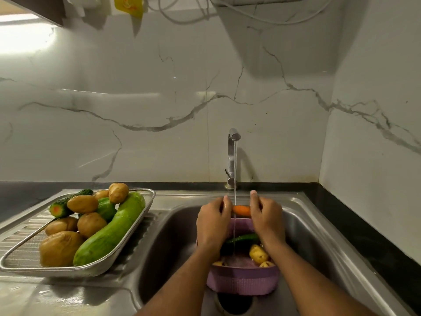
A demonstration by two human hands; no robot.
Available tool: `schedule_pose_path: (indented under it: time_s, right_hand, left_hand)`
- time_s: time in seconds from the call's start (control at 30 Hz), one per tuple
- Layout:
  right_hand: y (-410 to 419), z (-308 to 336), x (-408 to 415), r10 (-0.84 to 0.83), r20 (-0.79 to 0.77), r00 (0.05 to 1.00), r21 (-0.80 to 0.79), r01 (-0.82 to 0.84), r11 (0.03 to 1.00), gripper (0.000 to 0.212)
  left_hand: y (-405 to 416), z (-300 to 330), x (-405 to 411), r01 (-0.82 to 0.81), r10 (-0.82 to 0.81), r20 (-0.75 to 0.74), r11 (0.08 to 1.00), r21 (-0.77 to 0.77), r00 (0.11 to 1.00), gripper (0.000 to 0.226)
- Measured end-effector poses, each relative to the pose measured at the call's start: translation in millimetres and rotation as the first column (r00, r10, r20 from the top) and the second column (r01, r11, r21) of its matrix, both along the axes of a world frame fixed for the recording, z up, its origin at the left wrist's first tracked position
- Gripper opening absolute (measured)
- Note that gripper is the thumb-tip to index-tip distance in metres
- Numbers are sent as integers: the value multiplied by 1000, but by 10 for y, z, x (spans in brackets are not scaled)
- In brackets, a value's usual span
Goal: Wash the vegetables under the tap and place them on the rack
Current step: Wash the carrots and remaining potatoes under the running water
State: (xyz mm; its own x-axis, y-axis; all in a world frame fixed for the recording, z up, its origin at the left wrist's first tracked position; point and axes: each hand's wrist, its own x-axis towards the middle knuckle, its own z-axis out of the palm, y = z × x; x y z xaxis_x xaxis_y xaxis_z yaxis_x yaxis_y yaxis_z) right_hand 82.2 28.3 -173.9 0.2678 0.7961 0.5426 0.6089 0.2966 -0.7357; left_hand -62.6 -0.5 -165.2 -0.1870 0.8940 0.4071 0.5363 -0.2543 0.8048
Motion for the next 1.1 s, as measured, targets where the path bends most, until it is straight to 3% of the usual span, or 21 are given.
schedule_pose_path:
  time_s: [0.1,0.2,0.23,0.33,0.37,0.47,0.5,0.57,0.63,0.7,0.8,0.9,1.0,1.1]
  right_hand:
    - [-80,-56,21,17,97,995,-213,4,977,54]
    - [-48,15,29,-18,-55,998,22,19,1000,56]
    - [-26,18,44,-26,-59,998,51,29,998,56]
    - [-37,-96,71,-19,167,986,-259,62,964,53]
    - [-46,-102,73,-27,182,983,-264,75,962,53]
    - [-69,41,49,-59,5,998,18,59,998,54]
    - [-87,65,44,-47,20,999,-6,47,999,53]
    - [-108,-15,63,-26,155,988,-218,60,974,50]
    - [-98,-99,124,-31,230,973,-322,106,941,48]
    - [-72,-72,146,-19,185,983,-280,71,957,47]
    - [-63,-32,141,34,175,984,-241,10,970,48]
    - [-66,-48,138,81,145,986,-233,-45,971,49]
    - [-26,-38,118,115,47,992,-211,-102,972,48]
    - [-19,-63,131,141,13,990,-223,-135,965,47]
  left_hand:
    - [-14,-54,-37,-45,30,-120,991,-122,992,39]
    - [-14,-7,-17,0,-4,55,998,61,998,37]
    - [-15,-7,-10,24,-28,72,998,53,997,36]
    - [16,-137,-54,-18,-7,-111,974,-225,994,35]
    - [6,-142,-67,-46,14,-135,971,-234,991,34]
    - [-4,-54,-32,30,-27,51,998,-57,998,37]
    - [-11,-66,-30,38,-37,22,998,-53,999,36]
    - [6,-155,-49,-4,-13,-195,996,-89,981,29]
    - [23,-190,-74,9,-16,-355,1000,-22,935,18]
    - [35,-115,-36,147,-101,-384,985,92,918,20]
    - [78,-51,42,339,-205,-546,928,155,812,27]
    - [86,-1,15,362,-223,-582,923,134,782,28]
    - [11,120,-25,396,-315,-591,918,8,743,31]
    - [-49,181,34,342,-279,-653,939,-32,704,38]
